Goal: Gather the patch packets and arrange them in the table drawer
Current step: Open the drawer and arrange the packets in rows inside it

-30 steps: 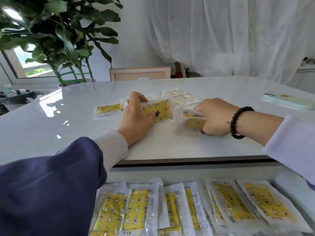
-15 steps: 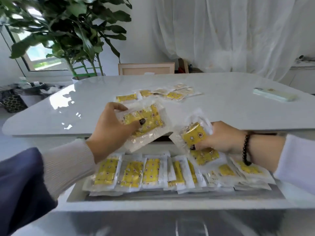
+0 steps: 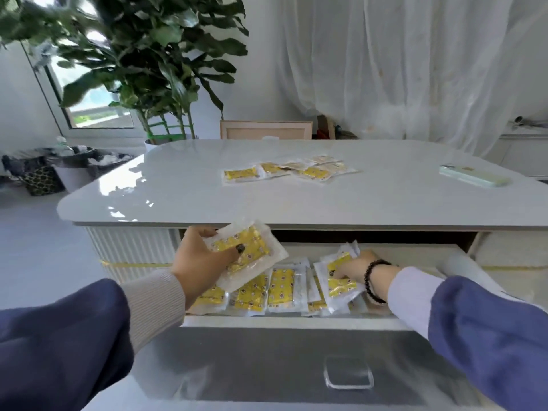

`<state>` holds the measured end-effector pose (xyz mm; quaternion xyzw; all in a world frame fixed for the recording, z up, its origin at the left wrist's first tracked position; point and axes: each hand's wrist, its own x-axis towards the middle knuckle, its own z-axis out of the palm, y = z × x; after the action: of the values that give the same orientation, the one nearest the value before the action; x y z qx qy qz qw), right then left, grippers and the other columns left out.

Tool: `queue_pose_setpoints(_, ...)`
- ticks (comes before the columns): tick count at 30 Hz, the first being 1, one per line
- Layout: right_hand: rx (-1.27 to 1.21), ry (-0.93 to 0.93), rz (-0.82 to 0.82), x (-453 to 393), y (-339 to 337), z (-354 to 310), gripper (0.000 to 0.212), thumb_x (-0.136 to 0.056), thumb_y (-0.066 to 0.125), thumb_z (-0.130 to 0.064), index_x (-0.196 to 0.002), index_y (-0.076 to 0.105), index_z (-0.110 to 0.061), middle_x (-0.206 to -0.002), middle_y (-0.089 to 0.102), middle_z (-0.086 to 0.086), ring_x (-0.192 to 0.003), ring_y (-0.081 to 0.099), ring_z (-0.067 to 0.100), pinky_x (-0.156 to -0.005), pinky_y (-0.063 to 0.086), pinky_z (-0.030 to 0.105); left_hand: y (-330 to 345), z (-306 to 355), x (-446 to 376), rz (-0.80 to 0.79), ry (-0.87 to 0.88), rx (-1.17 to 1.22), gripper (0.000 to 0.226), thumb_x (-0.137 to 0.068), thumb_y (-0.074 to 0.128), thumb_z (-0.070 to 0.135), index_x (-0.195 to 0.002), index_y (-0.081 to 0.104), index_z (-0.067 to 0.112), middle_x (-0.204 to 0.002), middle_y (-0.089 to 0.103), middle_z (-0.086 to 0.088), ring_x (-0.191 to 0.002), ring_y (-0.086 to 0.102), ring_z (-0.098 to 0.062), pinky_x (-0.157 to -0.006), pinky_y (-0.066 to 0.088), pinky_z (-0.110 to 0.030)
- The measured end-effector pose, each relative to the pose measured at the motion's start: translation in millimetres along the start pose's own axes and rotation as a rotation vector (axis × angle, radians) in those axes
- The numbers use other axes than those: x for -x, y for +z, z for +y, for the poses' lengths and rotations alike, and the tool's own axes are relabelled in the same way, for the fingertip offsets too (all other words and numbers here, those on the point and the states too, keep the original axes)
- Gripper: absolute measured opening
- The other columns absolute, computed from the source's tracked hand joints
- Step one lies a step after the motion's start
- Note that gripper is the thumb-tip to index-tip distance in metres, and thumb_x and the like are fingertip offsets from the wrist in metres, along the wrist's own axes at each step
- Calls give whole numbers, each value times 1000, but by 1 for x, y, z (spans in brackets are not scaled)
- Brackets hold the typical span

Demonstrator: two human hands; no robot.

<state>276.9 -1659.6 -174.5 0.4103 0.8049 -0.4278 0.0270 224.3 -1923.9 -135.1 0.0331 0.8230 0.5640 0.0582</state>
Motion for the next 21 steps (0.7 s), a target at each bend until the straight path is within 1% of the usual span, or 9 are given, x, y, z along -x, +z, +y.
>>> queue_pose_setpoints(3,-28,7,-10,-7,-1,-2,81,-75,77,-19,-141,33,-3,-132,49,16,-119,52,30,-95,46,32,-10,-17,-9,0,-108,75,49,-80,75,14,-119,44,18,-98,65,-11,-84,70,-31,-77,59,-49)
queue_pose_setpoints(5,55,8,-17,-8,1,0,83,-76,77,-23,-142,32,-3,-133,50,14,-113,54,27,-92,46,29,-12,-20,-15,-7,-140,114,44,-83,71,10,-117,44,16,-97,66,-13,-81,71,-31,-75,59,-48)
queue_pose_setpoints(7,175,-26,-10,-12,3,2,72,-78,76,-27,-136,41,-1,-125,56,12,-102,57,24,-83,47,27,-12,-21,-19,-15,-159,118,39,-85,69,8,-113,44,16,-94,67,-12,-75,71,-29,-70,60,-45)
queue_pose_setpoints(10,332,-85,8,-17,9,3,49,-81,73,-29,-118,53,-3,-104,58,7,-93,57,21,-68,44,24,-11,-23,-23,-32,-184,95,34,-85,69,7,-108,44,17,-93,67,-12,-71,71,-26,-60,59,-39)
queue_pose_setpoints(12,393,-118,22,-21,13,3,30,-82,72,-31,-90,53,-9,-86,55,1,-82,54,18,-54,40,21,-9,-26,-26,-41,-200,68,34,-85,69,7,-108,45,16,-93,67,-12,-71,71,-26,-57,58,-37)
queue_pose_setpoints(15,485,-153,50,-28,18,4,39,-83,70,-32,-66,40,-15,-69,45,-3,-63,48,11,-42,30,19,-6,-29,-29,-53,-208,6,37,-85,70,9,-110,45,16,-94,68,-13,-73,71,-26,-61,59,-38)
queue_pose_setpoints(18,561,-195,40,-32,22,5,34,-86,65,-32,-68,42,-14,-72,47,-2,-63,49,11,-44,31,19,-4,-30,-30,-59,-205,-28,38,-84,71,11,-111,45,16,-95,68,-14,-75,71,-27,-64,60,-40)
queue_pose_setpoints(20,614,-208,62,-32,21,4,22,-87,63,-31,-86,55,-10,-94,56,4,-84,59,19,-55,41,20,-2,-29,-30,-60,-206,-23,38,-84,71,10,-110,45,16,-95,68,-14,-75,71,-27,-64,60,-40)
queue_pose_setpoints(21,647,-230,116,-31,20,4,26,-87,62,-29,-101,58,-8,-109,54,9,-95,58,23,-64,45,23,-2,-29,-30,-58,-206,-16,37,-84,71,10,-110,45,16,-95,68,-14,-75,71,-27,-65,60,-41)
